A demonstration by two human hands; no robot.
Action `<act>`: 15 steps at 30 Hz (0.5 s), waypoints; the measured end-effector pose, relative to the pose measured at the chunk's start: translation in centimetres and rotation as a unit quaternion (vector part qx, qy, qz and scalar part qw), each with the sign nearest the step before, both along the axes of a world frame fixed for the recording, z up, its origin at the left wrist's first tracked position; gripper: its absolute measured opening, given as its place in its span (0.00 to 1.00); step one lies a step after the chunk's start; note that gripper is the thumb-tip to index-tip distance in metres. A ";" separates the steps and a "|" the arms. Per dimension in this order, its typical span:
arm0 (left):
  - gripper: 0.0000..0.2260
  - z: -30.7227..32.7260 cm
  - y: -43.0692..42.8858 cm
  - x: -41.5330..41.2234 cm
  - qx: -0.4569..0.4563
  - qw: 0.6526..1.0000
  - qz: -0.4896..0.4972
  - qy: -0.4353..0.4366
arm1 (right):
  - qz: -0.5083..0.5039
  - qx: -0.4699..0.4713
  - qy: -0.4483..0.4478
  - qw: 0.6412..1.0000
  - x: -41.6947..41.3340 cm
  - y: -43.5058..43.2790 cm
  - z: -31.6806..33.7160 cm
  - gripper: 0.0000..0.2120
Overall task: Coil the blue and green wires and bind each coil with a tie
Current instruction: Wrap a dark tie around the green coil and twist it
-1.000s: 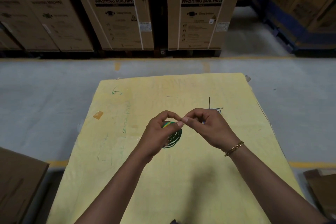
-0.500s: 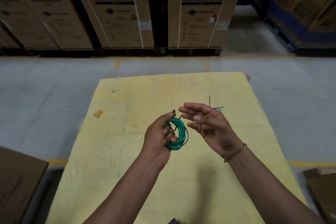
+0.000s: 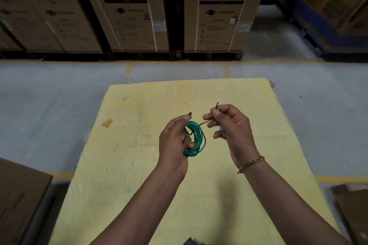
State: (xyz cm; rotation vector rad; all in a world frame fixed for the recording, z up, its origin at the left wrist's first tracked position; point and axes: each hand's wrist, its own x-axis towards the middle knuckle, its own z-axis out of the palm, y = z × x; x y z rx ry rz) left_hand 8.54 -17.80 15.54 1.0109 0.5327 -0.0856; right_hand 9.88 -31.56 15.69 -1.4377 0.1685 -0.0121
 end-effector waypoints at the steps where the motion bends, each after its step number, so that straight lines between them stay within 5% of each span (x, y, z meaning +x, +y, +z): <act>1: 0.04 0.1 0.2 0.0 -0.013 1.000 -0.004 0.000 | -0.009 -0.005 0.003 1.000 0.1 0.0 0.1 0.04; 7: 0.03 0.7 0.9 -0.5 -0.124 0.989 -0.066 0.036 | -0.033 -0.030 0.019 0.999 1.9 0.0 -0.3 0.05; 12: 0.03 1.0 1.2 -0.9 -0.155 0.984 -0.078 0.048 | -0.025 -0.283 -0.045 0.958 2.4 -0.1 -2.0 0.04; 15: 0.03 0.9 1.1 -0.9 -0.122 0.990 -0.058 0.044 | 0.005 -0.223 -0.036 0.974 1.5 0.1 -1.6 0.04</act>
